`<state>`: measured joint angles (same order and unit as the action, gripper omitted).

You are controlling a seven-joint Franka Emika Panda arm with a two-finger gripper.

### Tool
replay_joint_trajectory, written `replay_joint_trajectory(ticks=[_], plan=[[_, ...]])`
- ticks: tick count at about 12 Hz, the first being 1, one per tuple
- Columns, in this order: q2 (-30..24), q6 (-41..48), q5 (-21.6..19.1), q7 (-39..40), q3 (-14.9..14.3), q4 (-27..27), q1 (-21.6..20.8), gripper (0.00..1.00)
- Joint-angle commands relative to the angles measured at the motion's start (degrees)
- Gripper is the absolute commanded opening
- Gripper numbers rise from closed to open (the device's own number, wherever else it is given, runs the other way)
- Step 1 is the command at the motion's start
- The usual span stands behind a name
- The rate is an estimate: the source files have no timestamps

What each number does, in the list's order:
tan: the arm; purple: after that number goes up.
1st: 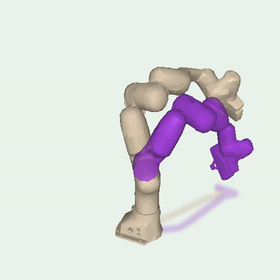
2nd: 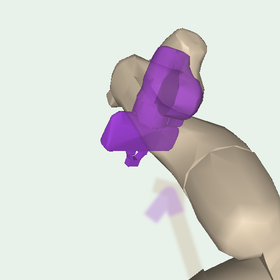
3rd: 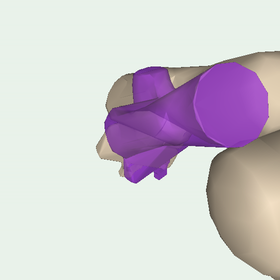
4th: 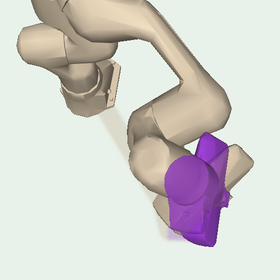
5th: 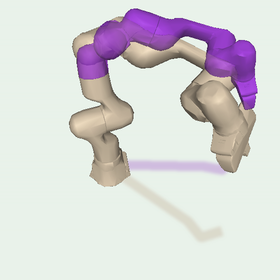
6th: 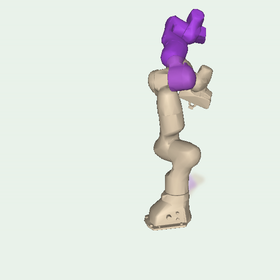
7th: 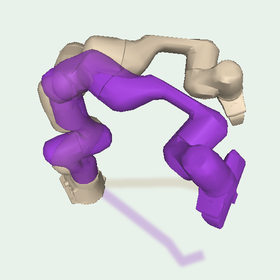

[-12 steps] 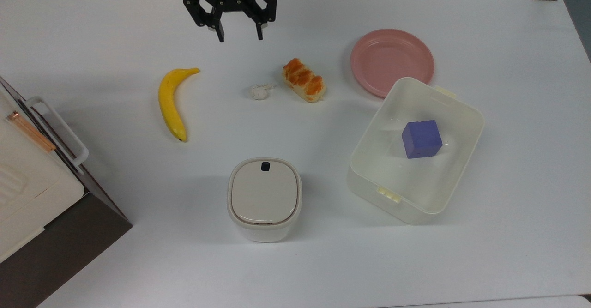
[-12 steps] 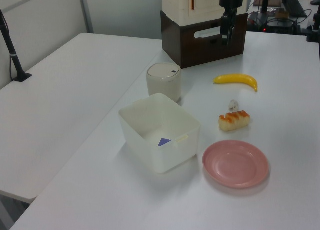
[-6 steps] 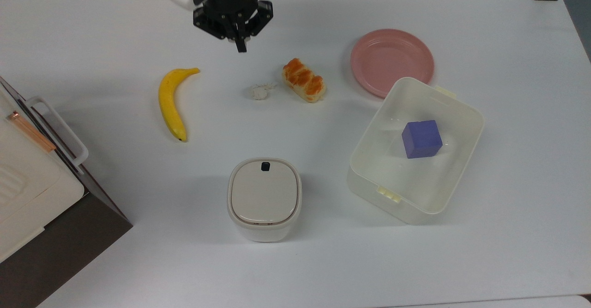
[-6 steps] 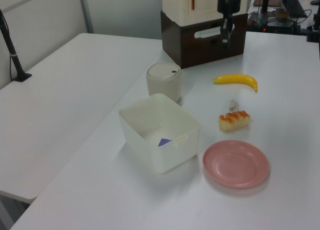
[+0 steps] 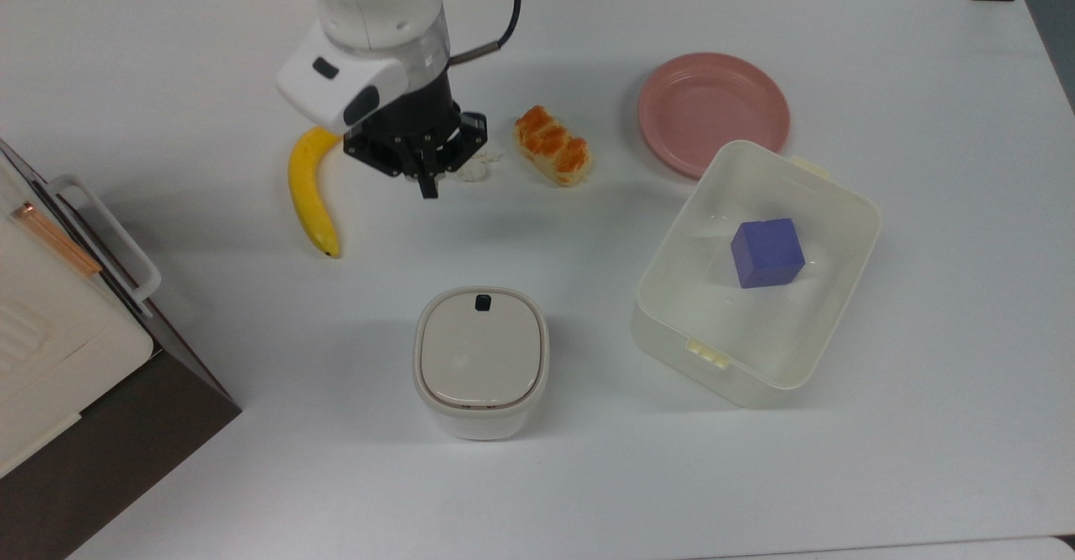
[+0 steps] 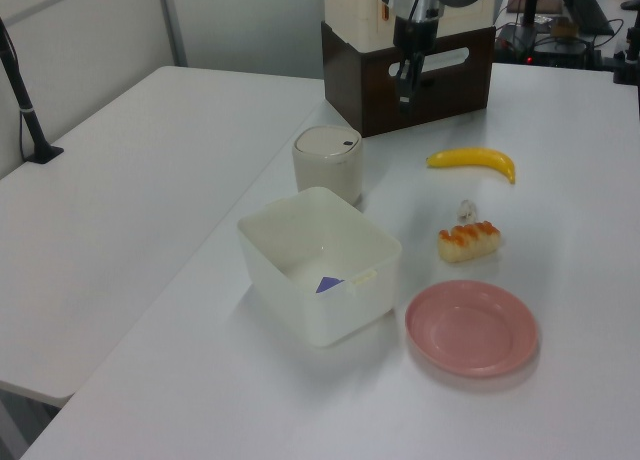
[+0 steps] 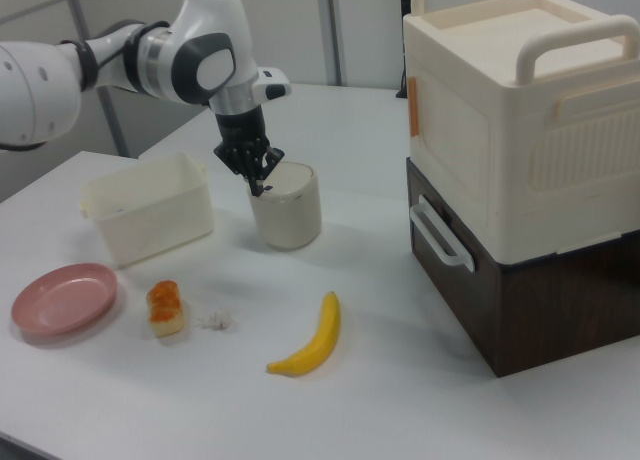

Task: Open the trash can
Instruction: 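Move the gripper down toward the lid of the cream trash can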

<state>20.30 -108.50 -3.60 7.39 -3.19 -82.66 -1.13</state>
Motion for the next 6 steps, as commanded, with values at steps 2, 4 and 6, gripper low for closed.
replay_joint_trajectory(ticks=[2,4,6], plan=[[10.35,-0.22,1.4,0.61,-0.51,11.54,-0.54,0.0],[12.39,-2.75,1.4,0.78,-0.59,13.05,-0.63,0.0],[12.48,-7.32,1.31,0.78,-0.42,13.05,-0.8,0.0]])
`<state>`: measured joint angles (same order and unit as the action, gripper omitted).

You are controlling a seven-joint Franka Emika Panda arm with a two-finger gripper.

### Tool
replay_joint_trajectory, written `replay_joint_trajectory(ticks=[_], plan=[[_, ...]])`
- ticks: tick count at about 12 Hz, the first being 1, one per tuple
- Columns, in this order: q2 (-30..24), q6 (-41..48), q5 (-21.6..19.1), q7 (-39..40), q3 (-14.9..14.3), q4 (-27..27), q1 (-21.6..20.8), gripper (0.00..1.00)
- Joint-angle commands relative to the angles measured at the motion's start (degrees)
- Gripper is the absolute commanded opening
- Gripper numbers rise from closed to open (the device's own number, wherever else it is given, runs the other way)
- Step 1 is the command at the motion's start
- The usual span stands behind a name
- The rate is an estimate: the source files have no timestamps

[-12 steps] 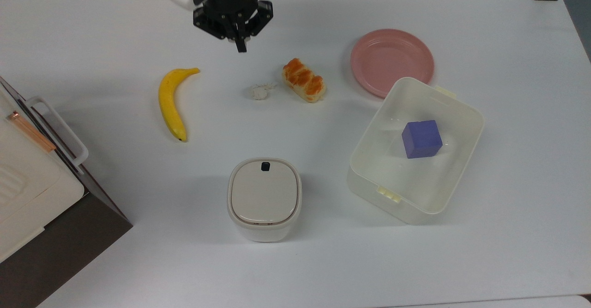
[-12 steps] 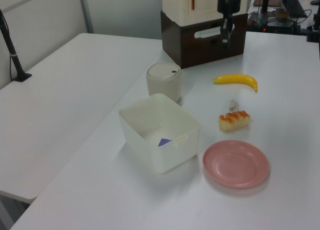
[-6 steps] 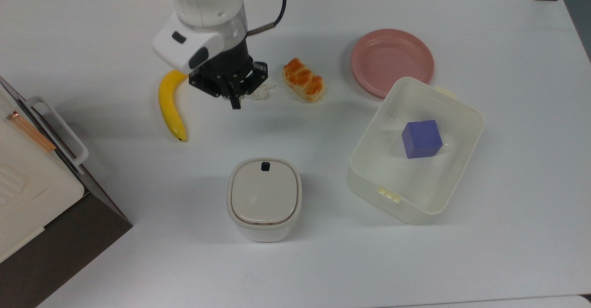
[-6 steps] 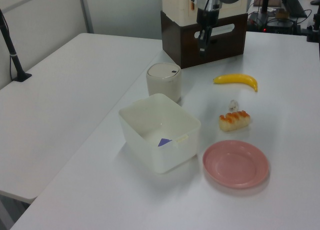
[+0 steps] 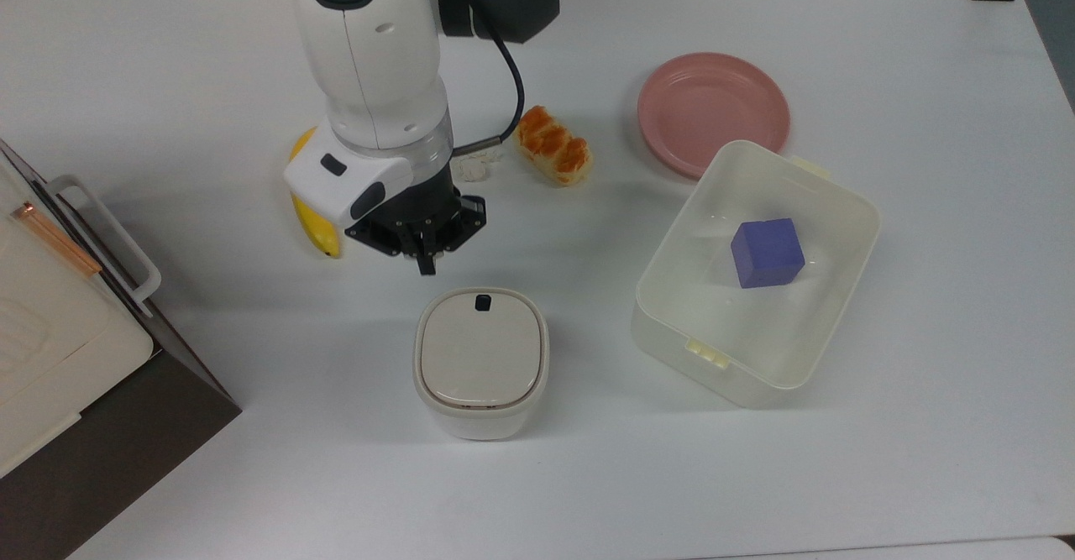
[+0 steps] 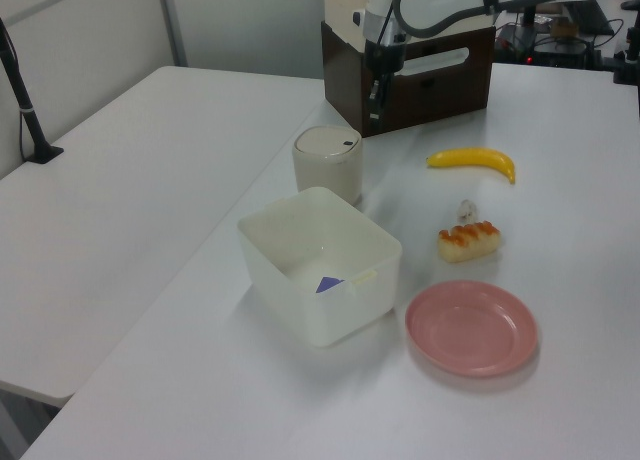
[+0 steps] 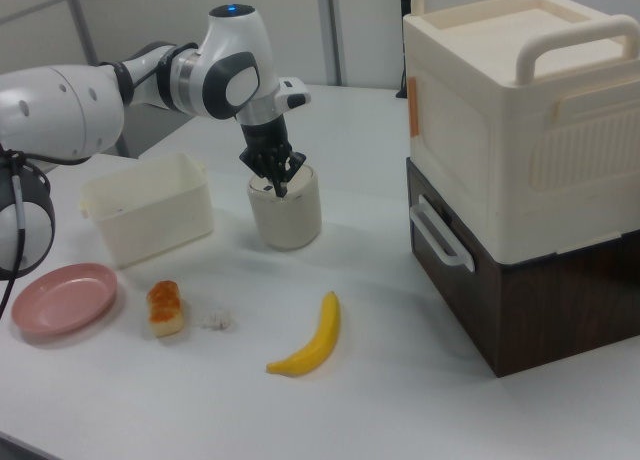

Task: Open the trash can
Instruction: 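Move the gripper down toward the lid of the cream trash can, then press the gripper onto the trash can lid's push button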

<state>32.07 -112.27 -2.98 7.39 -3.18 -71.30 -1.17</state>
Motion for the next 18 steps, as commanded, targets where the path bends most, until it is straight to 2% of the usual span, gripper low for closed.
replay_joint_trajectory(ticks=[1,9,15,18], plan=[[0.71,-4.79,0.7,0.69,-0.42,1.69,-0.94,0.0],[2.82,-10.95,0.7,0.95,0.28,1.17,-1.82,0.0],[5.02,-10.95,1.05,1.39,0.28,-1.64,-3.23,0.0],[1.78,-10.34,0.79,1.13,0.28,-1.03,-3.23,0.0]])
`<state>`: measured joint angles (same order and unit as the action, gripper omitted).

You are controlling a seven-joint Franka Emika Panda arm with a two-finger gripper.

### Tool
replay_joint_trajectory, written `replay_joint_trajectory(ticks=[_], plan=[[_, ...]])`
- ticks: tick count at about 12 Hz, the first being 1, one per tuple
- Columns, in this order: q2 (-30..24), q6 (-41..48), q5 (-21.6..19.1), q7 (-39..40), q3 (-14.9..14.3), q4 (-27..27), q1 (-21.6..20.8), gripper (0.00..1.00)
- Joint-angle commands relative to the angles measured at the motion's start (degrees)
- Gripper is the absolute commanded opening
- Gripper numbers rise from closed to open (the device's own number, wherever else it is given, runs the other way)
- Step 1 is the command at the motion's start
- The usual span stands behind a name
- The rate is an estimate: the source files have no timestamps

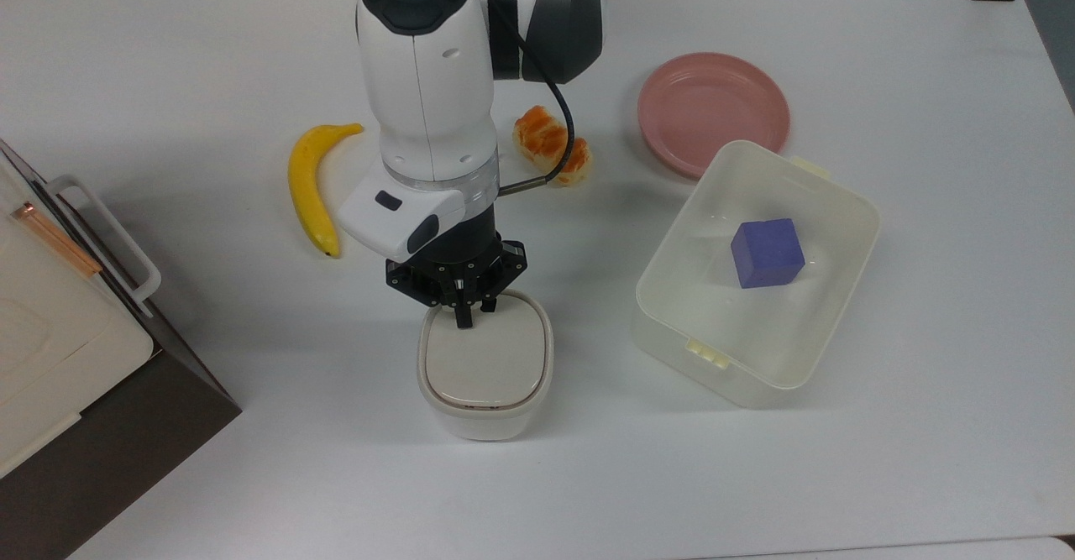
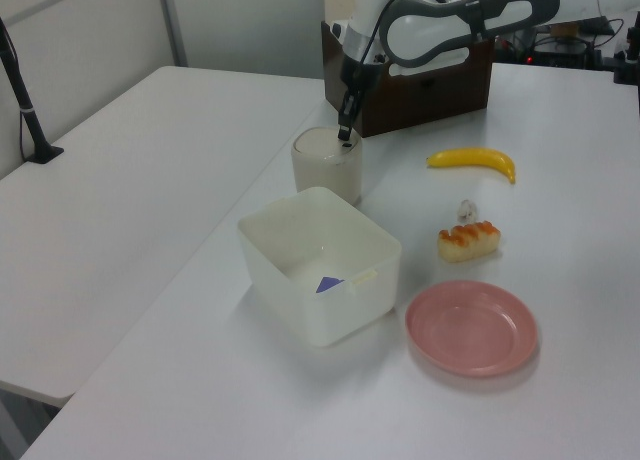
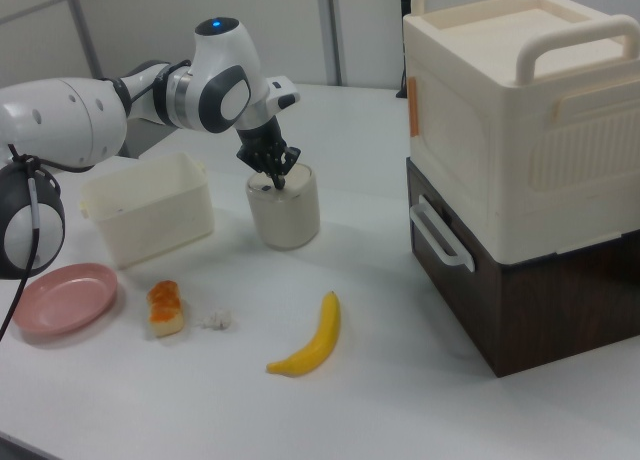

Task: Open the trash can
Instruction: 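Press the gripper onto the trash can lid's push button, then lift the gripper up and away from the popped-open lid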

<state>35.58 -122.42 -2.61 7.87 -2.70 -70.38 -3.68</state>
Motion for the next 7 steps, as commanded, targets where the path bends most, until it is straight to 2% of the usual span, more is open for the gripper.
replay_joint_trajectory(ticks=[1,5,7], plan=[[-3.66,-0.01,0.07,0.74,-0.2,-2.12,-0.46,0.0],[-11.48,7.96,-0.2,0.74,-0.29,-4.05,0.51,0.02],[-15.26,12.1,-0.11,0.83,-0.29,-7.99,1.47,0.05]])
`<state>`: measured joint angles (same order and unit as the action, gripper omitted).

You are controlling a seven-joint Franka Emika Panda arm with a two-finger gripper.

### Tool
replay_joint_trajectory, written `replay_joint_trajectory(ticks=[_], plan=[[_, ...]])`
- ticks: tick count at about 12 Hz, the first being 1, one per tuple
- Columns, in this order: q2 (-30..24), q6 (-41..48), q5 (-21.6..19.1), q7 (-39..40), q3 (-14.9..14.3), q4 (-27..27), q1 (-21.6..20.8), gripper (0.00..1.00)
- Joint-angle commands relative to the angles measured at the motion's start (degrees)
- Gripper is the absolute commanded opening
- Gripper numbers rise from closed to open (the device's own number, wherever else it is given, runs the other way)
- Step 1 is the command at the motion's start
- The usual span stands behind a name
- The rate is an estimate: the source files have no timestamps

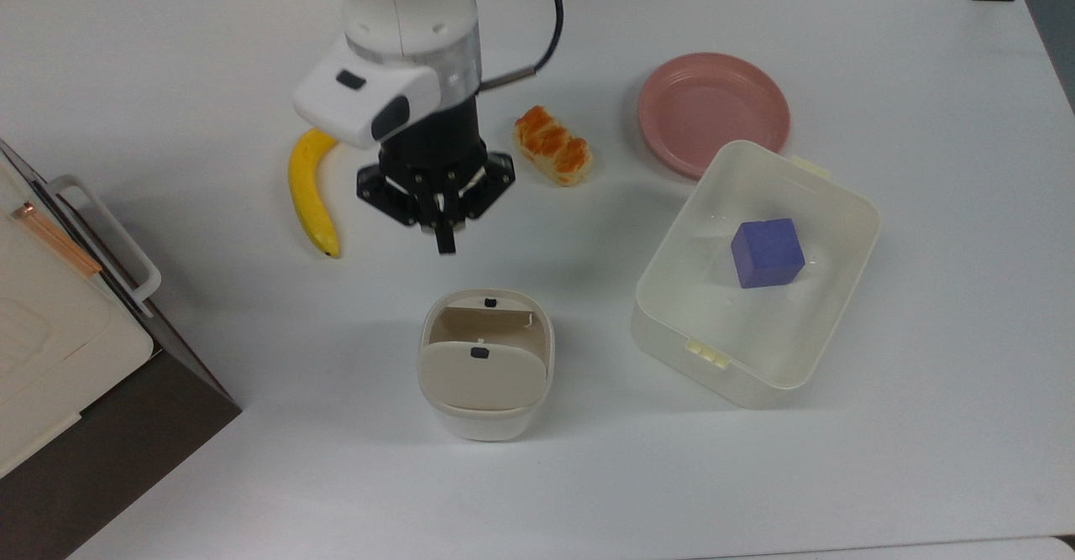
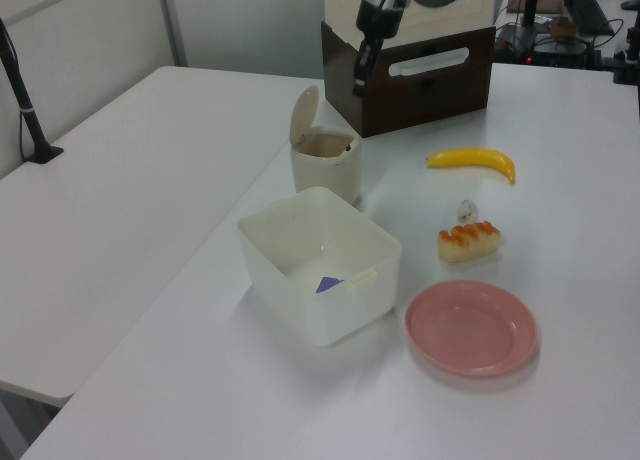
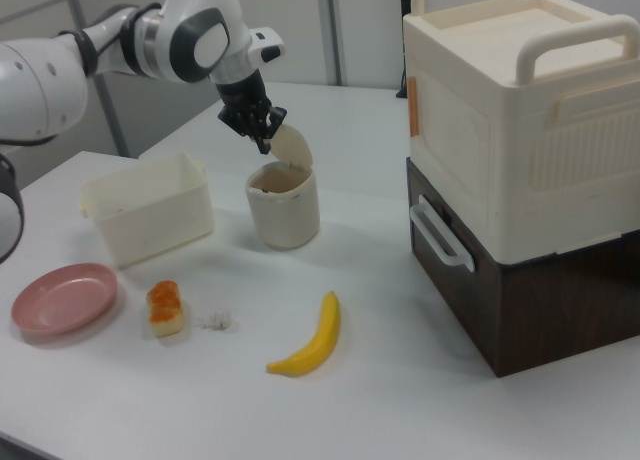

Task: Open the trash can
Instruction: 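Lift the gripper up and away from the popped-open lid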

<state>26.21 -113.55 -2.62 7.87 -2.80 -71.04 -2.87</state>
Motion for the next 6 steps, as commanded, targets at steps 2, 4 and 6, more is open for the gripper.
replay_joint_trajectory(ticks=[2,4,6], plan=[[-9.85,3.77,-0.02,1.01,-0.19,-12.69,0.76,0.05],[-11.44,9.28,-0.11,0.83,-0.19,-13.95,0.94,0.34],[-12.58,11.85,-0.19,0.22,-0.19,-14.12,0.85,0.53]])
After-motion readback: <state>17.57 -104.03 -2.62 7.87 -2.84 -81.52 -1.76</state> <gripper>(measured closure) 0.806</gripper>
